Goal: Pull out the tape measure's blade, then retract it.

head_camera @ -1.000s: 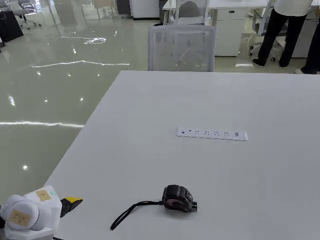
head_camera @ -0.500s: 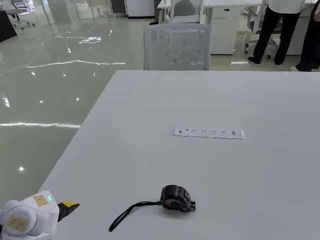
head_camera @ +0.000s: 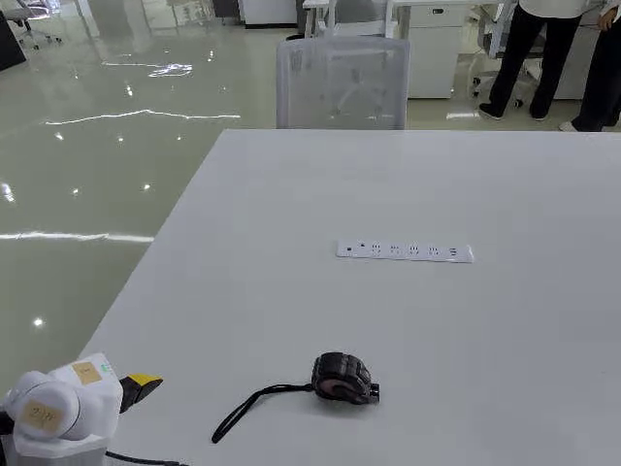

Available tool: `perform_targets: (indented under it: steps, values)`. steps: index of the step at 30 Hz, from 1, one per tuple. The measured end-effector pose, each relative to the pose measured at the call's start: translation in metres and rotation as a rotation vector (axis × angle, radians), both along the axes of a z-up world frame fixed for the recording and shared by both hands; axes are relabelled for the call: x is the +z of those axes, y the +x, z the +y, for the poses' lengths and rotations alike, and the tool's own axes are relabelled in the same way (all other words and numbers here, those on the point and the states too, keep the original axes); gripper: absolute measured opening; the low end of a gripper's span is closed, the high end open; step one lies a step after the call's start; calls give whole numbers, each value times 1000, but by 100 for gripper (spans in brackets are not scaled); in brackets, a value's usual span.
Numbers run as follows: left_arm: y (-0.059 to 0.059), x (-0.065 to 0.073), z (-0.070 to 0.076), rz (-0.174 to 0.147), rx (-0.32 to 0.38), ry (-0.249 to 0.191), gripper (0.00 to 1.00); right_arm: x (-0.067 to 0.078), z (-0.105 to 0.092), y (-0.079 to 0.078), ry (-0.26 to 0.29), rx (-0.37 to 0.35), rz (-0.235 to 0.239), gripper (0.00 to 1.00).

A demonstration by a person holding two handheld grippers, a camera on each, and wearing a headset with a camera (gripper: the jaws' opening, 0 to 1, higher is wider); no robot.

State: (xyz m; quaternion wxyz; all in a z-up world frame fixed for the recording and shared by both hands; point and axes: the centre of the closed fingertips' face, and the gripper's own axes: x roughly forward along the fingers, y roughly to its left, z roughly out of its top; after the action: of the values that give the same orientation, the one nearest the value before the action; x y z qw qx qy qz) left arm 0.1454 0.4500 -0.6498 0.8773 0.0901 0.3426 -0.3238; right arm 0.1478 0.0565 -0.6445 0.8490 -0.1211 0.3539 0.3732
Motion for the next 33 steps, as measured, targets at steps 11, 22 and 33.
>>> perform_targets:
  steps: [11,22,33]
  values:
    - [10,-9,-8,3,-30,0,93,-4,9,3,-1,20,1,89]
    - [19,-12,-15,4,-39,-2,93,-8,14,11,6,22,0,88]
    - [29,-14,-22,-1,-42,-2,93,-10,23,18,5,48,-4,87]
